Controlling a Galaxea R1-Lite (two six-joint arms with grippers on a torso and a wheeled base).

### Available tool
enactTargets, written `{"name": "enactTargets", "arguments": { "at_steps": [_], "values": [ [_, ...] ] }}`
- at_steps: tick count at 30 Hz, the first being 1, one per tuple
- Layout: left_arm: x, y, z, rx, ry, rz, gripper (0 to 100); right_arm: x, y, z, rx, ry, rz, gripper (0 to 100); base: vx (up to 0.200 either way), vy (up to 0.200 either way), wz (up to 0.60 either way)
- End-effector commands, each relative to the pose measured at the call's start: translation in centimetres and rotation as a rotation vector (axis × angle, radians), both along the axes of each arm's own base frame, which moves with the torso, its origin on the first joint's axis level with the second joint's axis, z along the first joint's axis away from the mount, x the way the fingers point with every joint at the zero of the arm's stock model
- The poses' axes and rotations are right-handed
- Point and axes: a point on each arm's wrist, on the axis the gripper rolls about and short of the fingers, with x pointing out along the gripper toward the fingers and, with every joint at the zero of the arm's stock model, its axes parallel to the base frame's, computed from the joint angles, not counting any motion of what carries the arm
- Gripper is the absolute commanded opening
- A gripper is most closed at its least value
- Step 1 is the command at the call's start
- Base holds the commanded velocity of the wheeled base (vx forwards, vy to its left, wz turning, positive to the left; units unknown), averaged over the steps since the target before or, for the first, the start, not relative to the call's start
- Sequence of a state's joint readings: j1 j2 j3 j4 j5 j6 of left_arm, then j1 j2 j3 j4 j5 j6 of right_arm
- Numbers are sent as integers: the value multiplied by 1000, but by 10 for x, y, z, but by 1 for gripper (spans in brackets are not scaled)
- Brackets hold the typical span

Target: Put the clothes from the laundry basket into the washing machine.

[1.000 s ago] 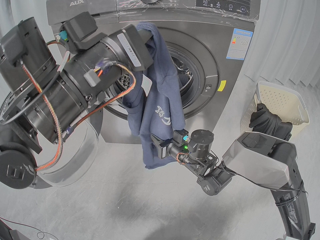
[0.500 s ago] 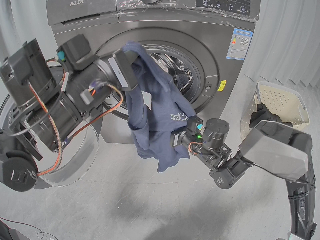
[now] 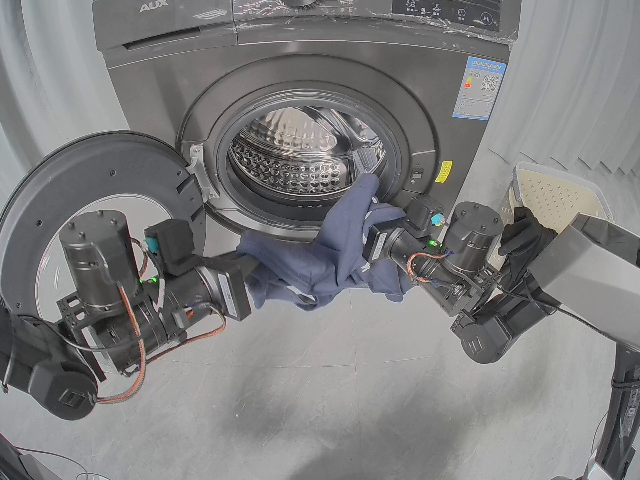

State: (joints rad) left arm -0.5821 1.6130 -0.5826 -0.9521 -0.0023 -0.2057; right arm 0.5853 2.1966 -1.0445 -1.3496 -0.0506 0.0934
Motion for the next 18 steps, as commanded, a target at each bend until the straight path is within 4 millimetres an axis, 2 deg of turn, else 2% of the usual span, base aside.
{"name": "enactTargets", "arguments": {
  "at_steps": [1,5,6,10,14,18],
  "values": [
    [11,-7,-38,75,114,-9,0,-10,5,17,23,-33,24,0,0,0,0],
    [12,-8,-48,92,147,-38,0,-14,9,20,29,-40,36,0,0,0,0],
    [12,-8,-51,98,157,-41,100,-15,10,23,31,-44,39,0,0,0,0],
    [8,-7,-59,116,194,-47,100,-13,12,29,35,-49,39,0,0,0,0],
    [6,-5,-73,148,233,-42,100,-13,12,43,52,-75,42,0,0,0,0],
    [-7,2,-92,200,307,-49,100,-17,12,63,63,-90,48,0,0,0,0]
  ]
}}
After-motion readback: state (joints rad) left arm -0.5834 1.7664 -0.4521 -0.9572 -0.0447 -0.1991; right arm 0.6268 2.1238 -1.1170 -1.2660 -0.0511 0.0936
